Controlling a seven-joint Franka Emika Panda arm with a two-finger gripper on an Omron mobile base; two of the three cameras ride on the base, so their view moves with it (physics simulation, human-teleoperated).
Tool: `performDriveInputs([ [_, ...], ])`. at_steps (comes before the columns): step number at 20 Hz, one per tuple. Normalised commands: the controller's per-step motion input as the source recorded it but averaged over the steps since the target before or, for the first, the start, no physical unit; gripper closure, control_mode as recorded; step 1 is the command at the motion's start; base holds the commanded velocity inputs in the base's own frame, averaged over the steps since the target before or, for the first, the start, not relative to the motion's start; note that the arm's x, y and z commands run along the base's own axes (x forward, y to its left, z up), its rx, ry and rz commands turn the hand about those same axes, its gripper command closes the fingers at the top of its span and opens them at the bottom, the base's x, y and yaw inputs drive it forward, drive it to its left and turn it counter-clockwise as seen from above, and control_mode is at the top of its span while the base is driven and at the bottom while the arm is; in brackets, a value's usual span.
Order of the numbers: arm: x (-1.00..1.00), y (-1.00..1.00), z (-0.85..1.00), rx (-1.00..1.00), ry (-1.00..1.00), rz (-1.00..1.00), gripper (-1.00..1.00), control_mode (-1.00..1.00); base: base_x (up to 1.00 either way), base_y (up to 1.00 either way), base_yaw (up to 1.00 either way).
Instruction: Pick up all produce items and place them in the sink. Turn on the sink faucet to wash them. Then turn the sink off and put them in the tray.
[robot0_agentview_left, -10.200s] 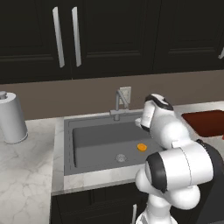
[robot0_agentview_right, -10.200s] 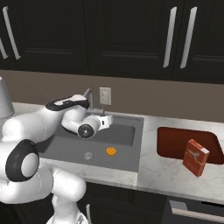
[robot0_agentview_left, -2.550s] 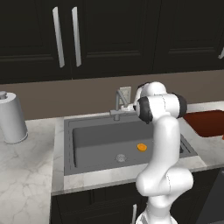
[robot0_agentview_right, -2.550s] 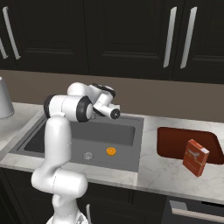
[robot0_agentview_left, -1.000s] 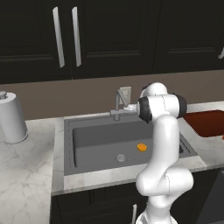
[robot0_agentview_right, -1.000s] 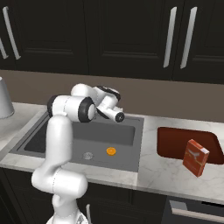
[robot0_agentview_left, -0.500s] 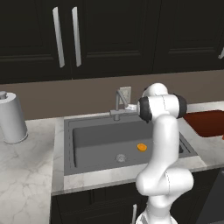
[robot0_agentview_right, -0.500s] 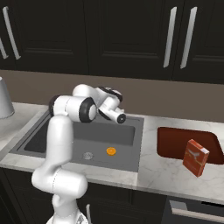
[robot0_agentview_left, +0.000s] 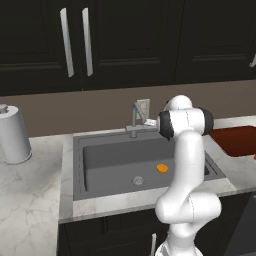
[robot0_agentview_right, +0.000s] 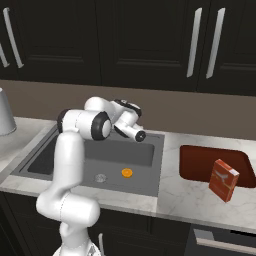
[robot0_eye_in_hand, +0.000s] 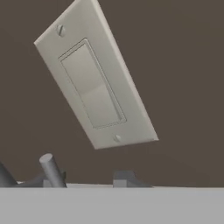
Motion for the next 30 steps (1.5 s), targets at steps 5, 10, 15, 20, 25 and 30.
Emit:
performDriveInputs([
  [5,0.00,-0.13,-0.08,0.00,0.00,0.00,1.00,-1.00,0.00,0.00,0.00],
  [10,0.00,-0.36,-0.33,0.04,0.09,0.00,1.00,-1.00,0.00,0.00,0.00],
  [15,0.00,-0.37,-0.24,0.05,0.08,0.00,1.00,-1.00,0.00,0.00,0.00],
  [20,0.00,-0.18,-0.10,0.01,0.01,0.00,1.00,-1.00,0.00,0.00,0.00],
  [25,0.00,-0.05,-0.02,0.00,0.00,0.00,1.00,-1.00,0.00,0.00,0.00],
  [30,0.00,0.00,0.00,0.00,0.00,0.00,1.00,-1.00,0.00,0.00,0.00],
])
